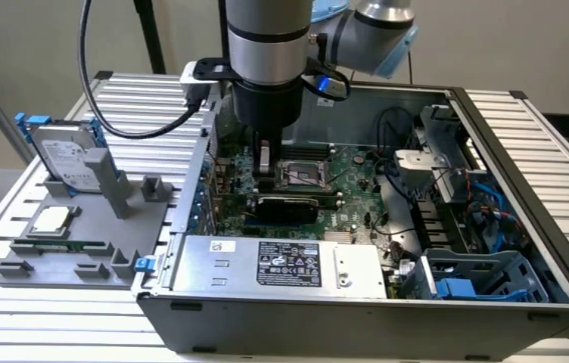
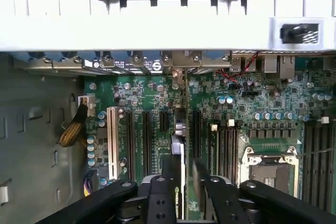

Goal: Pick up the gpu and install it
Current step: 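Press down on the gpu until it lock into place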

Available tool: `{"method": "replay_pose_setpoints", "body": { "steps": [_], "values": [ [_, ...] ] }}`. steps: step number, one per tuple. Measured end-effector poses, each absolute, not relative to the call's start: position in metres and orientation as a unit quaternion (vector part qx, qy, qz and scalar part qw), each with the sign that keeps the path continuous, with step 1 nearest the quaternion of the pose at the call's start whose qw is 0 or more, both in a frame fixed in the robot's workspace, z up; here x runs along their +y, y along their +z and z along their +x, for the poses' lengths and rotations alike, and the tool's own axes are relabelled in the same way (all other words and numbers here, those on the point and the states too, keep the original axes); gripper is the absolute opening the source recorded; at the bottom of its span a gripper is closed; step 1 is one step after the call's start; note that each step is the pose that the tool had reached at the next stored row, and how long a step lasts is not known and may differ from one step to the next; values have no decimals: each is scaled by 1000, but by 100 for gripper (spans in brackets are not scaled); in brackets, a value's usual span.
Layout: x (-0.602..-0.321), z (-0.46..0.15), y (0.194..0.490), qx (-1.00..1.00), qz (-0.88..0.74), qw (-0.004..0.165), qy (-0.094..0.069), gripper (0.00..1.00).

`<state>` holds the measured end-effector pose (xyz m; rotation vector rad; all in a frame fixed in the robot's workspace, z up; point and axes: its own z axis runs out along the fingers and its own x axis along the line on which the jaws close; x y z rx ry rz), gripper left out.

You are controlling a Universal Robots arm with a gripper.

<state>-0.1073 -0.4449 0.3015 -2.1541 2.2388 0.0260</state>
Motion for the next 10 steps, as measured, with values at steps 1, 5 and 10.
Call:
{"method": "replay_pose_setpoints", "body": {
  "steps": [1,5,10],
  "values": [
    [-445,-107,303,720,-693,17,8,0],
    [-445,-107,304,720,-693,17,8,0],
    [-445,-107,304,720,-693,17,8,0]
  ]
}}
